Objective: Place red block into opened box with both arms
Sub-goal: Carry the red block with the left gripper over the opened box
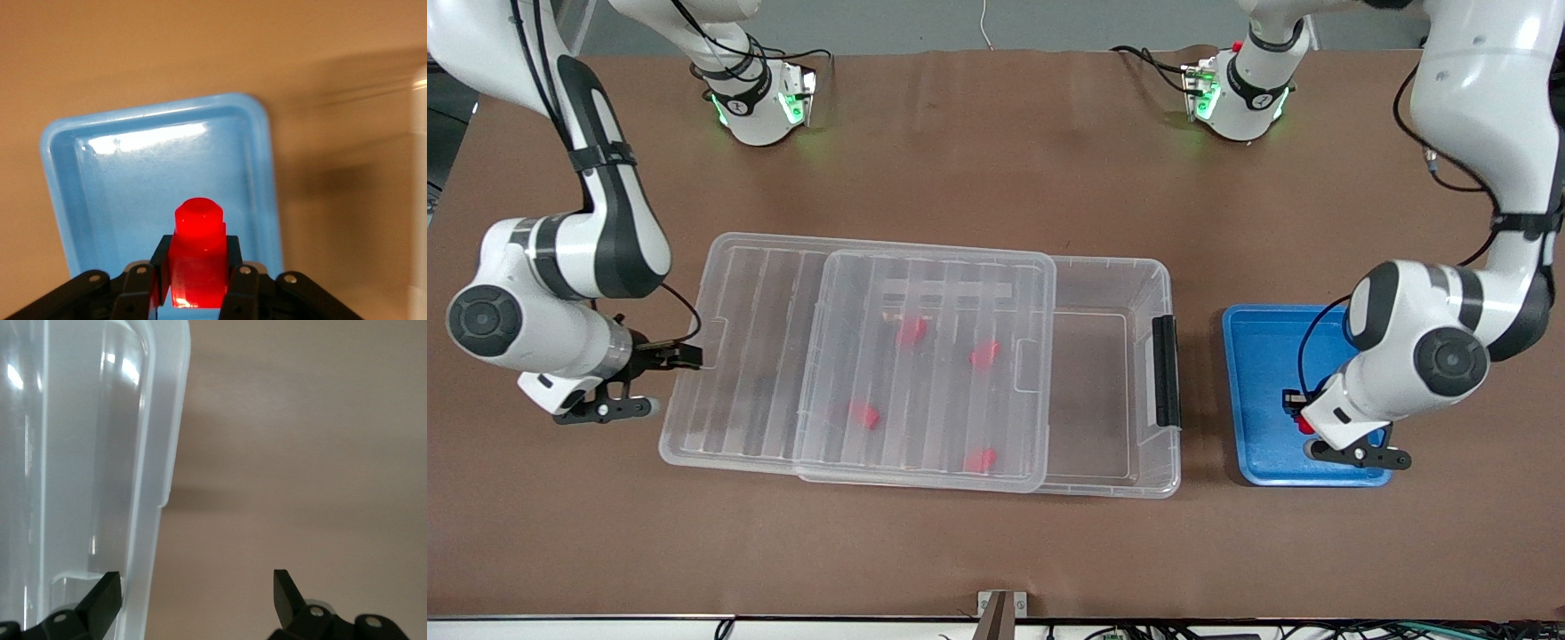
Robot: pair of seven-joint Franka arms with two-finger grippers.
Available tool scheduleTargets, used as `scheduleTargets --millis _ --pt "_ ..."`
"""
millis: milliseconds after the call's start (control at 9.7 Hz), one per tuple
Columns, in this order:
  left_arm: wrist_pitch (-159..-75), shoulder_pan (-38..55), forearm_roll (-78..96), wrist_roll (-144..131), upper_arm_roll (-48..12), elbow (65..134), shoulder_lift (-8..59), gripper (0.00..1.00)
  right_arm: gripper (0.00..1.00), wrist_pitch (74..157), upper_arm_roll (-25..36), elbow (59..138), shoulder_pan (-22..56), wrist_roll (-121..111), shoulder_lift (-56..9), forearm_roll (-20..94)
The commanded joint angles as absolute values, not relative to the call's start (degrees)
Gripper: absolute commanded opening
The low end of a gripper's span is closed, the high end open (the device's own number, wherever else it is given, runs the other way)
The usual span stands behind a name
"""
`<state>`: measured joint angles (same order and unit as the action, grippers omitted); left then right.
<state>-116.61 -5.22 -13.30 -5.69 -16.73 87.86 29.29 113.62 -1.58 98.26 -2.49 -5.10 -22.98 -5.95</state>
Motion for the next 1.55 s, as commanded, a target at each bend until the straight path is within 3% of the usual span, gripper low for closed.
scheduleTargets --millis 0,309,619,1031,1443 --pt "-113.8 -4.8 -11.4 -11.0 -22.2 88.8 25.3 0.00 1.00 111.0 -0.4 97.6 -3.2 -7.7 -21.9 -7.3" --pt "-110.5 -3.7 -12.0 -24.4 -30.2 86.0 25.6 0.00 1.00 108.5 -0.4 92.9 -2.6 -7.0 -22.0 -6.4" --pt "-111.2 1.7 -12.0 -32.2 -30.5 84.7 29.2 0.00 1.00 103.5 -0.5 84.4 -2.5 -6.9 -18.7 -6.3" --pt "-117.7 8.3 -18.0 -33.2 -30.0 84.6 38.7 0.00 1.00 94.5 5.6 84.5 -3.3 5.8 -6.0 1.1" --pt "-125.3 9.0 -21.3 -33.8 -29.9 85.2 46.7 0.00 1.00 93.9 5.8 87.9 -3.5 4.0 -1.5 1.1"
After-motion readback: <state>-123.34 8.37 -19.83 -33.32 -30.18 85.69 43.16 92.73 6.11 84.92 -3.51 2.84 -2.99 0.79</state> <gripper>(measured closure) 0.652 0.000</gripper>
